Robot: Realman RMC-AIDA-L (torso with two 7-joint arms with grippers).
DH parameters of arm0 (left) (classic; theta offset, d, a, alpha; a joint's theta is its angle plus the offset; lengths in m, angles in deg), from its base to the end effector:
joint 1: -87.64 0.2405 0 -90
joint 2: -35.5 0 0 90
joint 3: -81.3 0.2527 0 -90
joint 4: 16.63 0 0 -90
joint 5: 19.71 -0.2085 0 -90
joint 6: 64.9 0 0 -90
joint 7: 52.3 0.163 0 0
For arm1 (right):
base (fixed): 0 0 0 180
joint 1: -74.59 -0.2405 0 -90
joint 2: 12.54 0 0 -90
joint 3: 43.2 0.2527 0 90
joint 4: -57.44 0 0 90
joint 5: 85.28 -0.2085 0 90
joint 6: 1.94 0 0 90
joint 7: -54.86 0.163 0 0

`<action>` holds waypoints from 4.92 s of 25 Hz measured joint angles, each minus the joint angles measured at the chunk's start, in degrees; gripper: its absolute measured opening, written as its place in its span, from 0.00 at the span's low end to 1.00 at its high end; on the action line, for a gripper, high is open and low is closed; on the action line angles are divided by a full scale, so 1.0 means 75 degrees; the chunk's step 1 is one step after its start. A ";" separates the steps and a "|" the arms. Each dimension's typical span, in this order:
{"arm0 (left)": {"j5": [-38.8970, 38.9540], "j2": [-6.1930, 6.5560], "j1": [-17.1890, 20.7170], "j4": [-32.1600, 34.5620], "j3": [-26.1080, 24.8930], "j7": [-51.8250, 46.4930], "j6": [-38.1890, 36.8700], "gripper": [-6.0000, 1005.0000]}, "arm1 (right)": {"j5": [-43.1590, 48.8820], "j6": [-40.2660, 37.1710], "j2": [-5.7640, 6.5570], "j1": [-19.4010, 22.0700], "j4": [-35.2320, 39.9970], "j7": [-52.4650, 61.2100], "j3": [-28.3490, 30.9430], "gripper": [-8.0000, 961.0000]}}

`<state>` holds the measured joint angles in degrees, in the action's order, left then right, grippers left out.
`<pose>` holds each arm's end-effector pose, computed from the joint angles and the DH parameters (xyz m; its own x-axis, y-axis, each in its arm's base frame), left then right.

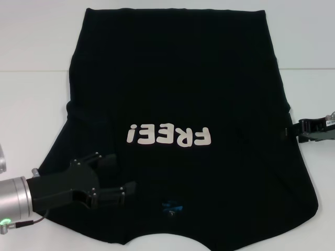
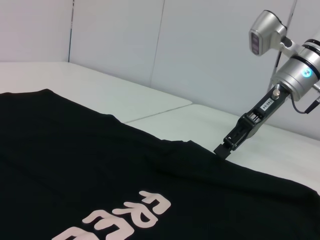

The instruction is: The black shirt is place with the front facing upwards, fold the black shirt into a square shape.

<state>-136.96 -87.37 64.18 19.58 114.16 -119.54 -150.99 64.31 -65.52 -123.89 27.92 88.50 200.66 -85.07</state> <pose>-0.2918 0.3002 -0.0334 0.7913 0.3153 0.5238 0.4997 -0.8272 -0.2570 0.2934 0.4273 0.0170 0.2733 -0.9075 -0.3192 -0.9118 -0.1386 -0.3865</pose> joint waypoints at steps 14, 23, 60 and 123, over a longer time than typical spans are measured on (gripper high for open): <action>0.0001 -0.0012 -0.0021 -0.0001 0.0037 0.0000 0.0082 0.89 | -0.0001 0.0100 -0.0071 -0.0029 0.0030 -0.0005 -0.0069 0.57; 0.0001 -0.0012 -0.0024 0.0000 0.0037 0.0000 0.0140 0.89 | -0.0001 0.0219 -0.0071 -0.0067 -0.0004 0.0006 -0.0221 0.25; 0.0055 -0.0023 0.0025 -0.0026 -0.0042 -0.0181 0.0136 0.86 | -0.2583 -0.1604 -0.0397 0.0156 0.0088 -0.3415 -0.0160 0.35; -0.4824 0.1403 -0.1211 0.1305 -0.0811 -1.0028 -0.0291 0.80 | -0.4887 -0.2150 -0.1103 0.2642 0.0006 -1.0922 -0.0206 0.97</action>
<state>-173.14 -76.85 55.09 29.37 108.08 -194.75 -153.17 27.66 -81.65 -132.16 47.73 88.55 118.75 -86.62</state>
